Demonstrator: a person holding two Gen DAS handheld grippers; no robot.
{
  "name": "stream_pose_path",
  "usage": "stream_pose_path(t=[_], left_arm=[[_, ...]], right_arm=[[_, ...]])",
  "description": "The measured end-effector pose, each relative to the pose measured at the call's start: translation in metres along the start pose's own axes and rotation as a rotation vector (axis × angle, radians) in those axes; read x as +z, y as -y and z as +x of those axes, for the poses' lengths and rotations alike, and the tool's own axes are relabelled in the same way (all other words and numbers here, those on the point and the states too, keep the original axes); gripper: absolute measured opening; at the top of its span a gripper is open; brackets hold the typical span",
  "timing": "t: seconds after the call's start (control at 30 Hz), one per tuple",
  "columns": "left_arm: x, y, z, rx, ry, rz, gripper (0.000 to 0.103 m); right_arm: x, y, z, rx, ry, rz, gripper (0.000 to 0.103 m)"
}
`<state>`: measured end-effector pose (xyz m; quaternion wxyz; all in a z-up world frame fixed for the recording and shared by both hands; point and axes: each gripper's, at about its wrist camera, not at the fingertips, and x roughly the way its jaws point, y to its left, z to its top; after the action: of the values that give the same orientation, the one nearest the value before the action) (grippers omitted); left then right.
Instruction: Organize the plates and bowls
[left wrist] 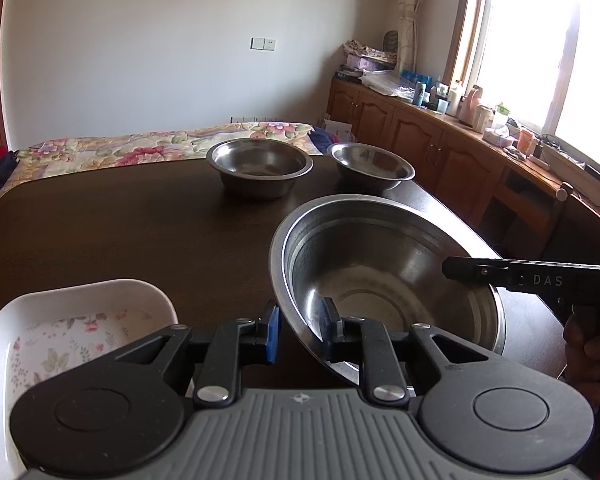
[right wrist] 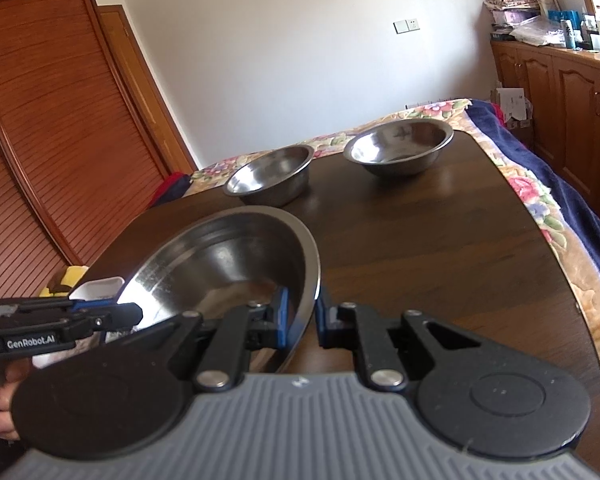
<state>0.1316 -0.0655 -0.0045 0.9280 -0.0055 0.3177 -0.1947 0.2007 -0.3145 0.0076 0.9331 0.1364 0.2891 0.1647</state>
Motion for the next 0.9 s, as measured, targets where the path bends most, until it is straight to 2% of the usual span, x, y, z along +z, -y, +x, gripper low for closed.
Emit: stream_pose_path(t=[0.2,0.7,0.9], left_arm=[[-0.006,-0.005,-0.002,0.018,-0.001,0.011,0.025],[-0.009,-0.013,-0.005,-0.019,-0.014,-0.005,0.027],[-0.005,-0.016,-0.004,-0.019,-0.011,0.001,0.028]], right_arm=[[-0.002,-0.006,0.004,0.016,-0.009,-0.002,0.017],[-0.007,-0.020,-0.002,0.000,-0.029,-0.057,0.021],[0.001,-0.018,-0.004,-0.020,-0.026,-0.077,0.024]])
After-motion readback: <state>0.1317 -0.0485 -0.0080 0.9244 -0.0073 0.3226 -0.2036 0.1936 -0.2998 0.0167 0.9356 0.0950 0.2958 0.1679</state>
